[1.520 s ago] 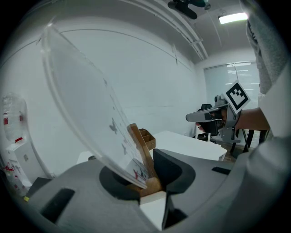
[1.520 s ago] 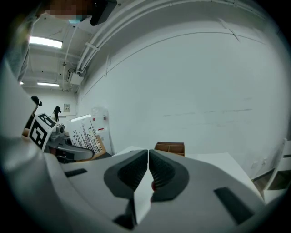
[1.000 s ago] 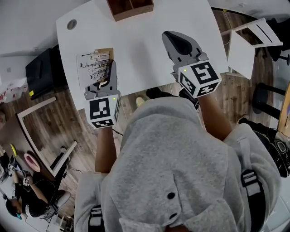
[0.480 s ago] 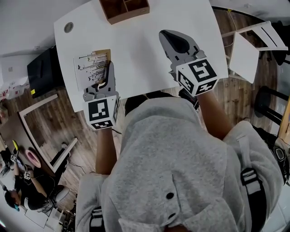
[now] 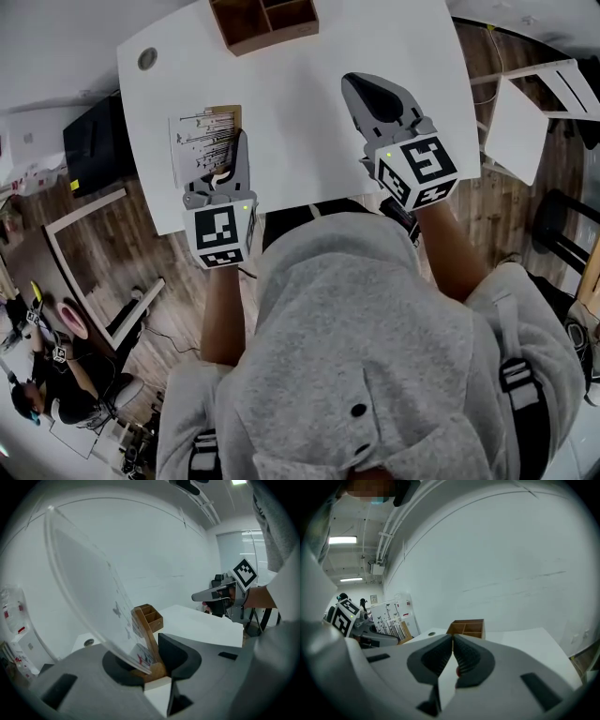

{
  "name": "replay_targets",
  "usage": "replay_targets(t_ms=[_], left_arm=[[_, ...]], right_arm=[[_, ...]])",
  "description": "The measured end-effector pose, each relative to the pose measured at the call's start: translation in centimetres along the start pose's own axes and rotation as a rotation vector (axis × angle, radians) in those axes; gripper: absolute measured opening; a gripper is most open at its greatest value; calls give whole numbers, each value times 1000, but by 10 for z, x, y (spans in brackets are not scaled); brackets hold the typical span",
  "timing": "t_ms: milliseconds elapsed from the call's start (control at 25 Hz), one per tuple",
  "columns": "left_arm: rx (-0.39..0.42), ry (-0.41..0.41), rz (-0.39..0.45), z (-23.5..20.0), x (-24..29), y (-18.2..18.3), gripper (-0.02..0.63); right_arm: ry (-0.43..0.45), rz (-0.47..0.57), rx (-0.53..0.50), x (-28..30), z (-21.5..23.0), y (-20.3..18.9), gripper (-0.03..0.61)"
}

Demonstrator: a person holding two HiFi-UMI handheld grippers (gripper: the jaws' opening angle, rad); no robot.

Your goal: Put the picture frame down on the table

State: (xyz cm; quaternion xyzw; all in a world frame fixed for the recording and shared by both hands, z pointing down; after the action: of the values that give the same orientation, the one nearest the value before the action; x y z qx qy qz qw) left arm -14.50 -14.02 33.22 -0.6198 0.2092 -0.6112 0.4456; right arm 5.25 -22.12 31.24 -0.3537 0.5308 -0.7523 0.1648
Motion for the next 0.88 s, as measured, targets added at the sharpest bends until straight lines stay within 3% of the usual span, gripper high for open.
replay_targets(t_ms=[480,880], left_arm=[[-14,-22,-37,-13,36,-23,107],[-46,-27,-70,-31,62,-52,107]], right_arm=[[-15,-71,-4,22,4,-28,28],[-13,-129,56,45,6,-49,28]])
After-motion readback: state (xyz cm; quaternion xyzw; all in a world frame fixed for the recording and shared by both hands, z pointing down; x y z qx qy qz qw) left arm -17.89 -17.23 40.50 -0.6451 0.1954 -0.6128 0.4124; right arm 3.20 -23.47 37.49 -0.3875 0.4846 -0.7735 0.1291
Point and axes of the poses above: the fingertips, and each gripper's own axes: x forward along the fingers, z to its right, y out of its top, the point moved 3 cm from there along -x, backward along the fingers, and after that the axes turned 6 degrees about -z, right-handed, at the moved point
